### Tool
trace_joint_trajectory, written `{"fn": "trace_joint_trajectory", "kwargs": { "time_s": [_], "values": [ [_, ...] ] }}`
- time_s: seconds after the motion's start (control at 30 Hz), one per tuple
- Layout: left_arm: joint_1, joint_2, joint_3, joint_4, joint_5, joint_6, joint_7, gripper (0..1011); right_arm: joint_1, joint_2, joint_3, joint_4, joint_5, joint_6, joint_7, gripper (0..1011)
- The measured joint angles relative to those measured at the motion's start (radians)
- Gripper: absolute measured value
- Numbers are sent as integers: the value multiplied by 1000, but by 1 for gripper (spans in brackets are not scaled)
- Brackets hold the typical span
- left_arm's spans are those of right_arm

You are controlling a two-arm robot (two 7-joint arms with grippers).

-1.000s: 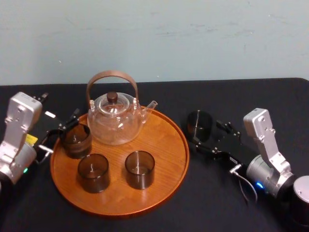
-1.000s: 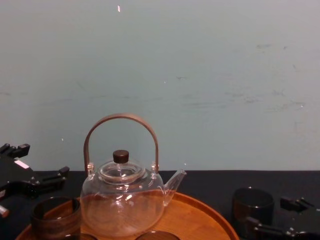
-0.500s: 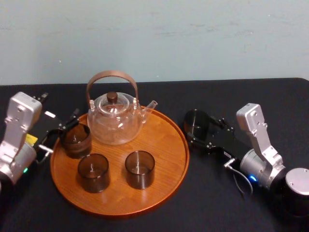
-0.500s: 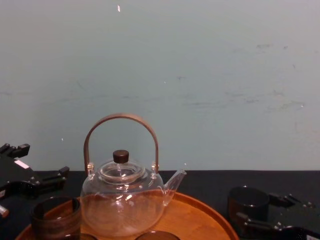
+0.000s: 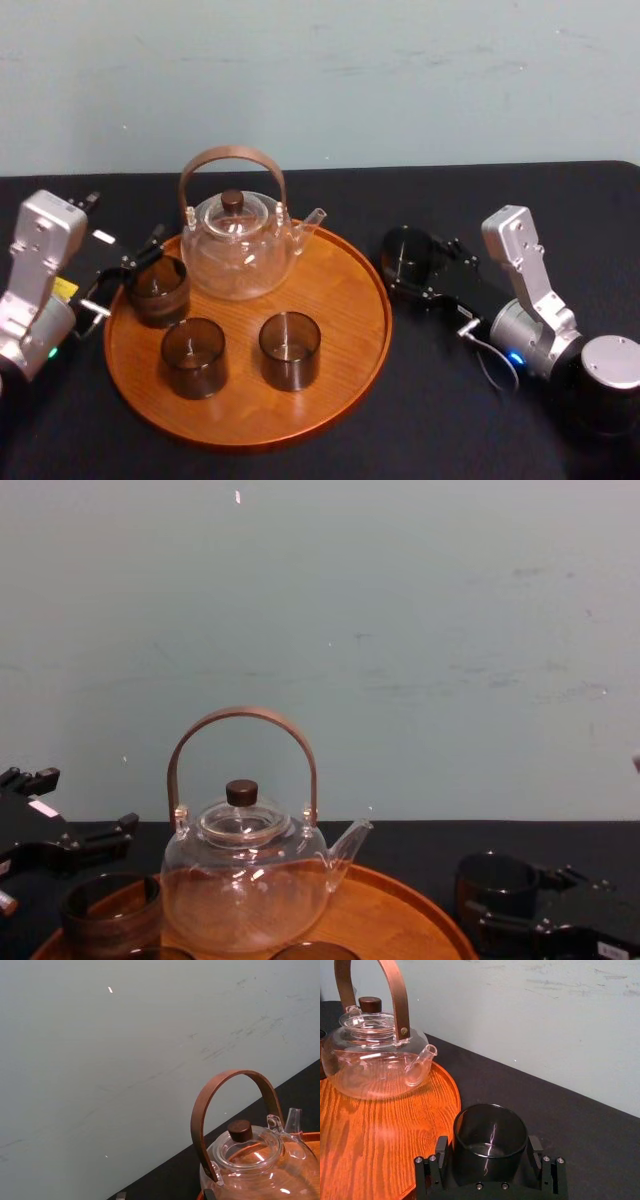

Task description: Pick up the glass from the table and place it on the tray.

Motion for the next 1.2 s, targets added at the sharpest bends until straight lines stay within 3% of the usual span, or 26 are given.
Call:
{"fn": "trace_joint_trajectory", "kwargs": {
  "time_s": [0.7, 1.03, 1.2],
  "values": [
    [0, 0, 0, 0, 0, 0, 0, 1001, 90, -39, -15, 139, 8, -36, 28, 1002],
    [0, 0, 0, 0, 0, 0, 0, 1001, 89, -37, -15, 135, 8, -36, 28, 1000],
    [0, 0, 0, 0, 0, 0, 0, 1001, 89, -37, -15, 133, 8, -36, 28, 920]
  ]
}}
